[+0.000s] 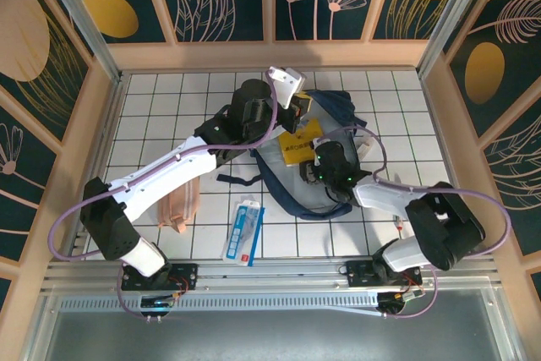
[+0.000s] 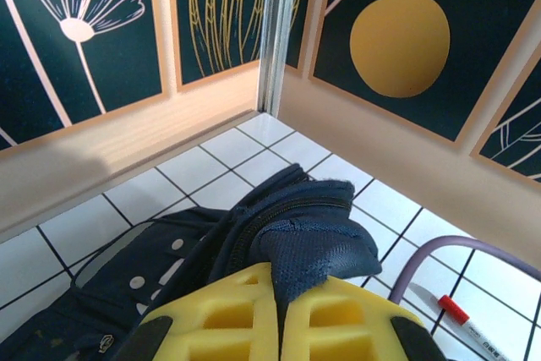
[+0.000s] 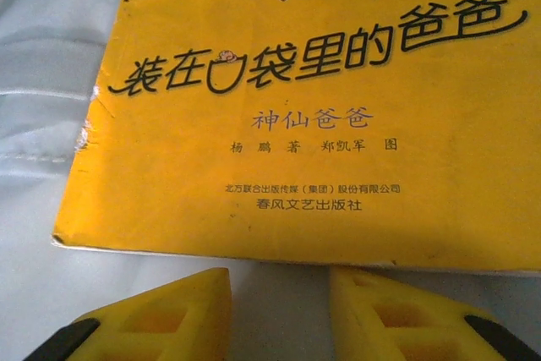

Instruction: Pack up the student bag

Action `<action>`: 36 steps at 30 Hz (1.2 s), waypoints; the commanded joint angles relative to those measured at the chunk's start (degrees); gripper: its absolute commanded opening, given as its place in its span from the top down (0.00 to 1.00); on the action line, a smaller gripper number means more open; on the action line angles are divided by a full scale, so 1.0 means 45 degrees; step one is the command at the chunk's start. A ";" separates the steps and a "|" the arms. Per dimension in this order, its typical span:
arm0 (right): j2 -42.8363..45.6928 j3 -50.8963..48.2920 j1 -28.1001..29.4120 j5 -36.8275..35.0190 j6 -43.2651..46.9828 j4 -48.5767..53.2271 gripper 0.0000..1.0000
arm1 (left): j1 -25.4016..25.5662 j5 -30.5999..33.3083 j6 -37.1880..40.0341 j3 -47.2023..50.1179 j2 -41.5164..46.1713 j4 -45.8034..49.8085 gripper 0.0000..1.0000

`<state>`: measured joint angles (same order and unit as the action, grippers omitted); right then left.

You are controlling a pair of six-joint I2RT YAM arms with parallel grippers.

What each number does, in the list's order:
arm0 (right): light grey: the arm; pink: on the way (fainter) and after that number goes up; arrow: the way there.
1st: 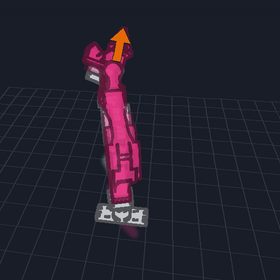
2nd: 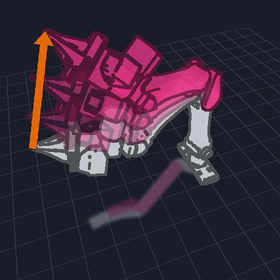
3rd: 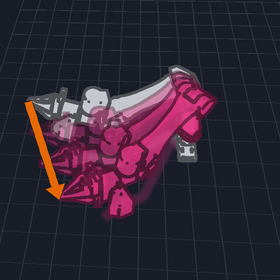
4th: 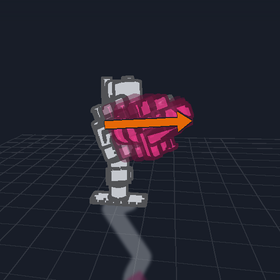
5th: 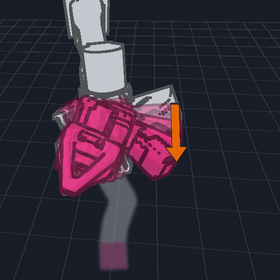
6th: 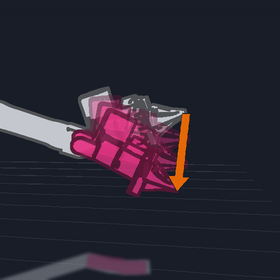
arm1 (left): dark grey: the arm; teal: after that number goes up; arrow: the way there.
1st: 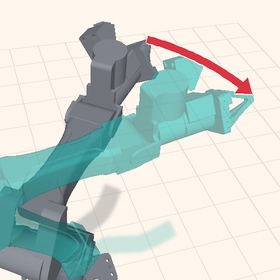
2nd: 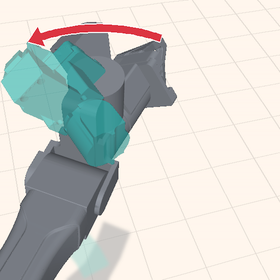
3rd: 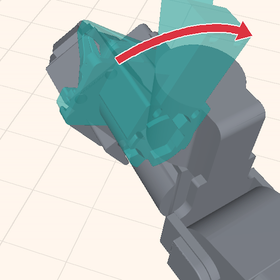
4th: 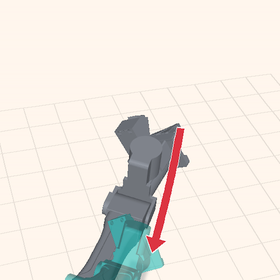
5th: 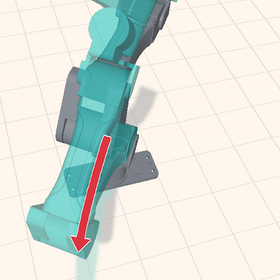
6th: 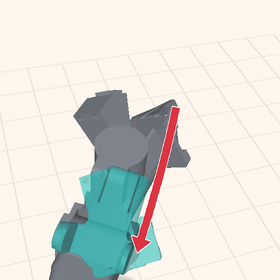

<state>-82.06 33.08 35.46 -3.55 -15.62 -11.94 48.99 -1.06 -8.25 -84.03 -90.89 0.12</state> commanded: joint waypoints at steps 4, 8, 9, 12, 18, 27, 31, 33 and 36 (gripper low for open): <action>-0.1860 0.1003 0.0088 -0.1371 -0.0438 -0.2341 0.64 | -0.0009 -0.0407 -0.0498 -0.0088 0.0998 -0.2292 1.00; -0.2540 0.1958 0.0108 -0.1401 -0.0550 -0.2269 0.64 | -0.0028 -0.0292 -0.0534 0.0168 0.1121 -0.2314 1.00; -0.2493 0.2075 0.0108 -0.1380 -0.0603 -0.2093 0.64 | -0.0013 -0.0179 -0.0450 0.0292 0.1169 -0.2294 1.00; -0.1733 0.1844 0.0134 -0.1064 -0.0687 -0.1582 0.63 | -0.0012 0.0520 -0.0088 0.0876 0.1393 -0.2181 0.98; 0.1681 -0.0525 0.0098 0.0007 -0.0651 -0.0754 0.60 | -0.0028 0.1563 -0.0248 0.1550 0.2034 -0.0127 0.11; 0.6481 -0.1714 0.0481 0.0430 -0.1238 0.3458 0.60 | -0.3380 0.0358 -0.5176 0.4640 0.4585 0.2833 0.03; 0.8006 -0.1545 0.1825 -0.0651 -0.1236 0.5404 0.59 | -0.4323 -0.0815 -0.6489 0.6633 0.4938 0.2065 0.08; 0.8268 -0.1147 0.2585 -0.0952 -0.1394 0.6070 0.59 | -0.4499 -0.1262 -0.7081 0.7136 0.4633 0.1823 0.10; 0.7967 -0.0273 0.3565 -0.0607 -0.1338 0.6379 0.59 | -0.4722 -0.1900 -0.7953 0.7613 0.4011 0.1205 0.13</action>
<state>-45.63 27.46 48.47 -4.89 -20.53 12.36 28.69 -4.29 -37.15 -51.29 -71.20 8.36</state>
